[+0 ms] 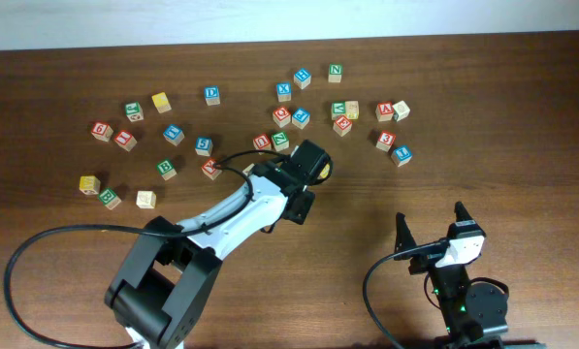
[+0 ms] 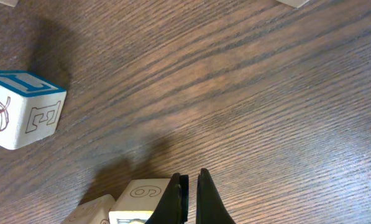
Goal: Spell out RSS
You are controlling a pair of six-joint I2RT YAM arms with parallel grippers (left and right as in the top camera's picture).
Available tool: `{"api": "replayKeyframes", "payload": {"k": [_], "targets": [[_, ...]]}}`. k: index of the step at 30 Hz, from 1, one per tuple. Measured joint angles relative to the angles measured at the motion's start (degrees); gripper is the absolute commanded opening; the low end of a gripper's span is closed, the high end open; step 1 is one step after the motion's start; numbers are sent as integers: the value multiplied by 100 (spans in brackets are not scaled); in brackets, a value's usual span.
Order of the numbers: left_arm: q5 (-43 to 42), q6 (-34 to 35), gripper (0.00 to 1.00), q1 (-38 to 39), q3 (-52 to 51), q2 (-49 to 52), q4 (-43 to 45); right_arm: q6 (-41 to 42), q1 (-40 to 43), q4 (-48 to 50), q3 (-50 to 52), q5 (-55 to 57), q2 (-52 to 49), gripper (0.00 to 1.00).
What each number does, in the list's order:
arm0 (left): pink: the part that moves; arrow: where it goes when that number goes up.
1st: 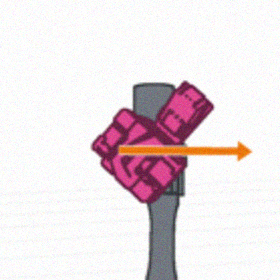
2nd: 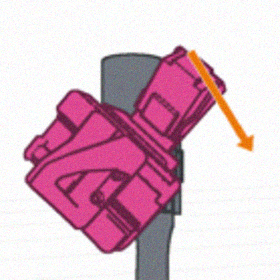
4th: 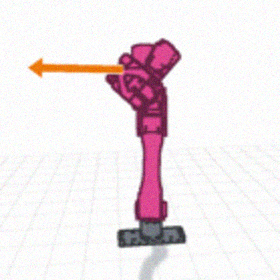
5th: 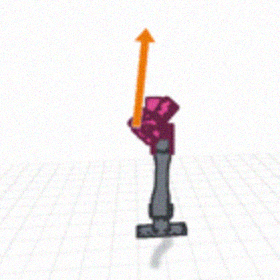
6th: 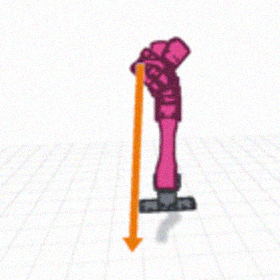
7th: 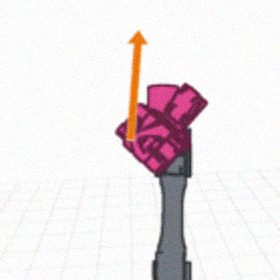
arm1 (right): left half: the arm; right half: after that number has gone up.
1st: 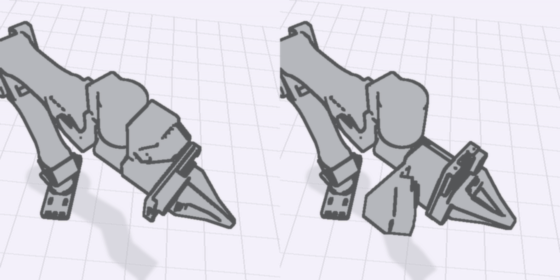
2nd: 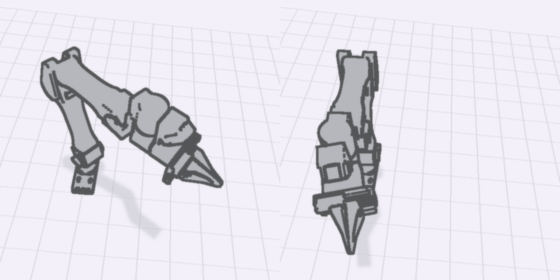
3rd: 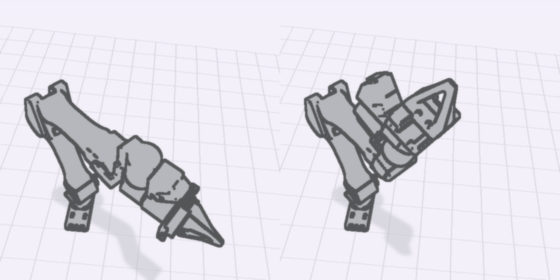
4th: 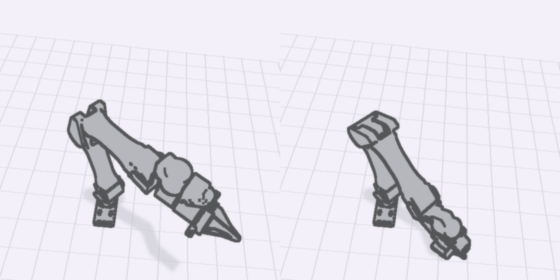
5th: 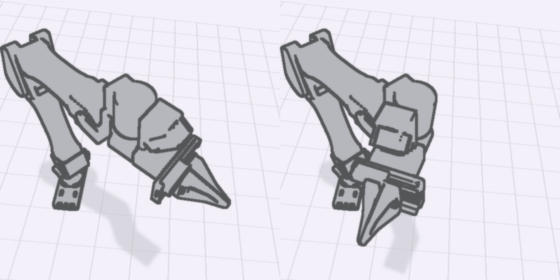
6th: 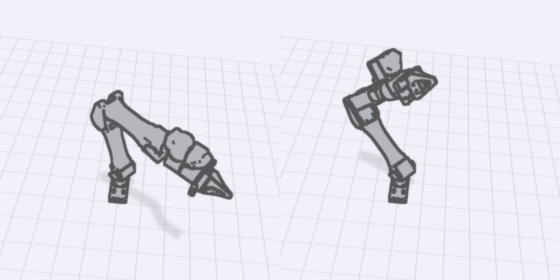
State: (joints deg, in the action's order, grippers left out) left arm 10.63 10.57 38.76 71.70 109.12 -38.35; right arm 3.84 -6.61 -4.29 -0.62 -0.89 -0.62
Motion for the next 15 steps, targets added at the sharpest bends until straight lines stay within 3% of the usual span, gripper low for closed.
{"api": "replayKeyframes", "payload": {"k": [15], "targets": [[-11, 258, 0, 0, -4, 2, -127, 0, 0, 0, 0, 0, 0, 98]]}}
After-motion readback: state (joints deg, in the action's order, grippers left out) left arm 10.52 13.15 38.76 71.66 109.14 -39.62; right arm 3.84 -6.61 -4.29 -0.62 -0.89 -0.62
